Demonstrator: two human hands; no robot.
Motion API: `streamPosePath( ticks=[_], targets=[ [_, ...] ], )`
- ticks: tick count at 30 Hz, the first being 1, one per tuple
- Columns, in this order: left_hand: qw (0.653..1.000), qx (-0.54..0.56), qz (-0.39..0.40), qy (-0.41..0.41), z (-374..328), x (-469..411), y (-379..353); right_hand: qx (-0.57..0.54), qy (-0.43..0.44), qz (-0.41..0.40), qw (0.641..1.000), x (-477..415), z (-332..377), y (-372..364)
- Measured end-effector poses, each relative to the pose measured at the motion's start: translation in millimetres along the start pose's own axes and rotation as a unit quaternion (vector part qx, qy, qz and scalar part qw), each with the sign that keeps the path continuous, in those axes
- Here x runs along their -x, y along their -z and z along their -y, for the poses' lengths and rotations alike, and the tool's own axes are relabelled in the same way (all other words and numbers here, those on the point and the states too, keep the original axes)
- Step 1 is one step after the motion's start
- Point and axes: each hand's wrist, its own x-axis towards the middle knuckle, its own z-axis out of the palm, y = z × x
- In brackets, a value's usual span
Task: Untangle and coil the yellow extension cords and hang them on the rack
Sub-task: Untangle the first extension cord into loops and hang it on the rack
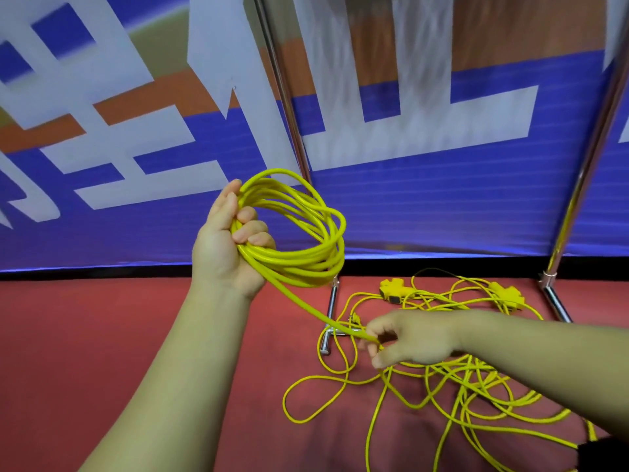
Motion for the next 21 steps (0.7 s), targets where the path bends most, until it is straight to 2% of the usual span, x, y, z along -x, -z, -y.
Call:
streamPosePath(
  ticks=[3,5,7,10,12,13,16,21],
  targets=[
    [1.000,0.003,-0.012,-0.018,-12.7,-0.4,17.3,-0.019,-0.054,-0.010,0.998,10.9,-18.1,7.0],
    [0.998,-0.040,-0.016,-0.035,-16.0,-0.2,29.2,-0.088,-0.087,-0.017,0.992,27.7,-22.9,23.3],
    [0.991,-0.119,-0.022,-0.058,-13.7,1.2,37.7,-0.185,-0.108,-0.057,0.975,46.4,-22.1,45.4],
    [0.956,-0.280,-0.026,-0.087,-0.1,0.5,47.7,-0.356,-0.125,-0.182,0.908,70.6,-15.0,70.1],
    [0.920,-0.380,-0.026,-0.098,12.5,-1.7,53.0,-0.411,-0.130,-0.253,0.866,78.5,-6.7,79.8],
    [0.907,-0.408,-0.027,-0.097,18.2,-2.2,53.3,-0.424,-0.131,-0.265,0.856,79.1,-0.6,81.8],
    [0.896,-0.437,-0.013,-0.079,33.0,-1.2,45.3,-0.472,-0.104,-0.241,0.842,76.1,13.2,82.4],
    [0.860,-0.507,0.022,-0.057,49.8,2.2,41.4,-0.558,0.012,-0.123,0.821,87.7,28.3,91.4]
  ],
)
